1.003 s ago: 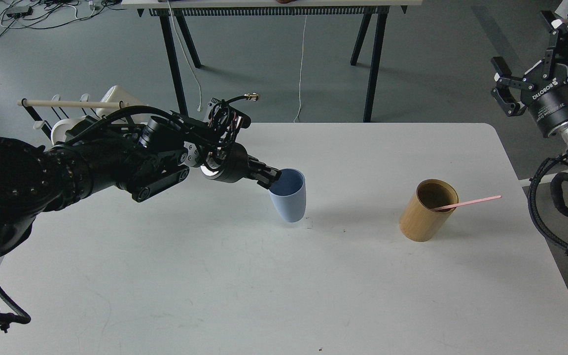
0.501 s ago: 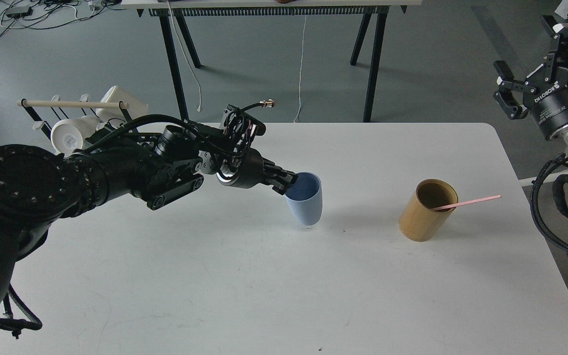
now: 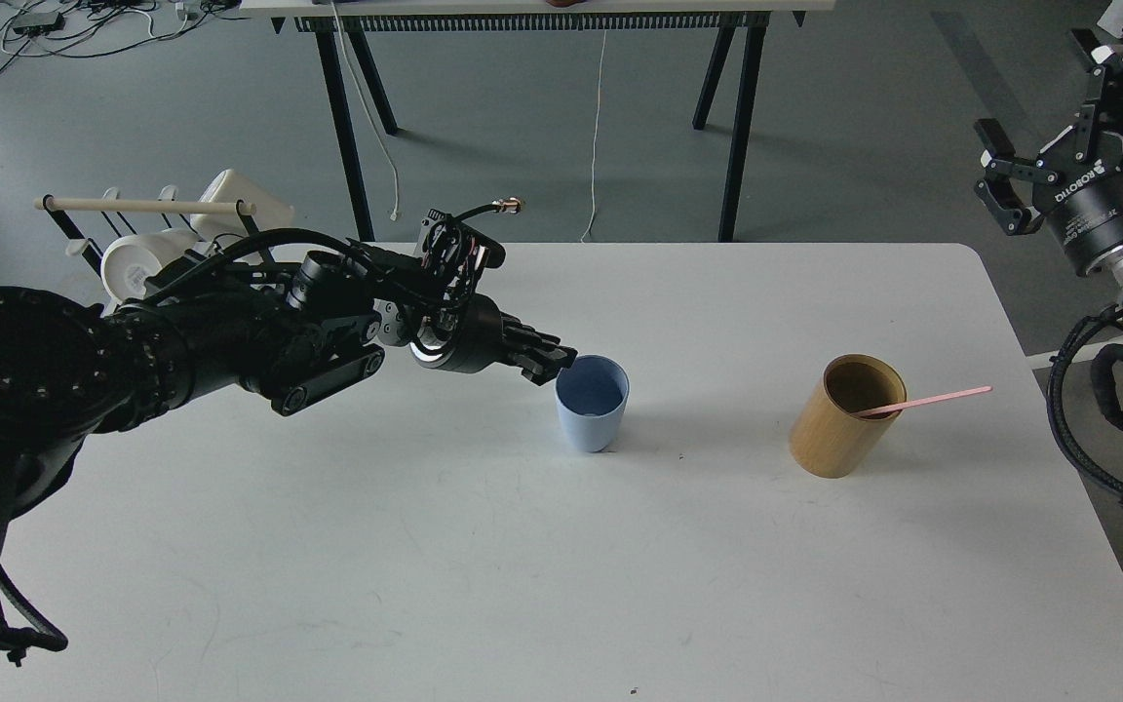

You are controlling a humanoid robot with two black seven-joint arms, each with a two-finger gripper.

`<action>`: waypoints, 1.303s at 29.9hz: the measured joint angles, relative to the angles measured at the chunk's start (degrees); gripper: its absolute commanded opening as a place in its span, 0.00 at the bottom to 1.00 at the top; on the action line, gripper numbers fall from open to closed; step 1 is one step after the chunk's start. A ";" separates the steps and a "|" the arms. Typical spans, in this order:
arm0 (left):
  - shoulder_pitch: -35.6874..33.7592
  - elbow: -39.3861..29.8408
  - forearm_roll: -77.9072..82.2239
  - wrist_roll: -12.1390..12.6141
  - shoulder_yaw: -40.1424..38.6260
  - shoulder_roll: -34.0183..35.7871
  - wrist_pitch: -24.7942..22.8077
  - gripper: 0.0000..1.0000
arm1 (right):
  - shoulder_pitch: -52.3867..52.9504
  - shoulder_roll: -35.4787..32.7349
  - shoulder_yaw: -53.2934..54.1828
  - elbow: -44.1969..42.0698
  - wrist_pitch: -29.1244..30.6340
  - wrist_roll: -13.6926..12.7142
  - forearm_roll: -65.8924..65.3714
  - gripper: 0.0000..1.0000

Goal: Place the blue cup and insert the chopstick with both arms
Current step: 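Open the left gripper and pull it back from the blue cup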

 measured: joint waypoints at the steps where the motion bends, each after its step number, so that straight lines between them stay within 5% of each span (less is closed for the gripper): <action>1: -0.03 -0.43 -0.11 0.00 -0.46 0.34 -0.13 0.67 | 0.00 0.00 0.00 0.00 0.00 0.00 0.00 0.99; 3: -0.06 -2.22 -0.40 0.00 -2.77 1.64 -0.56 0.82 | 0.00 0.00 -0.04 0.01 0.00 0.00 0.00 0.99; 6: -0.04 -5.66 -0.75 0.00 -8.98 5.42 -3.35 0.91 | 0.03 -0.33 -0.55 0.72 0.14 0.00 -0.81 0.99; 15: 13.64 -11.10 -12.62 0.01 -40.49 18.74 -14.69 0.97 | 0.77 -8.22 -2.70 6.85 -3.56 0.00 -18.12 0.98; 21: 29.03 -13.57 -18.08 0.01 -62.43 20.06 -16.48 0.97 | -0.92 -12.56 -2.97 11.28 -17.40 0.01 -31.87 0.98; 26: 39.15 -20.26 -19.29 0.01 -75.95 19.97 -16.62 0.97 | -6.96 -16.93 -3.59 16.58 -35.84 0.01 -49.26 0.98; 29: 41.99 -21.81 -20.50 0.01 -80.71 19.65 -16.62 0.97 | -11.55 -19.86 -3.63 21.44 -40.82 0.01 -54.56 0.98; 39: 42.46 -21.86 -27.93 0.01 -82.90 19.54 -16.61 0.98 | -23.83 -22.39 -3.97 25.63 -41.79 0.00 -56.66 0.97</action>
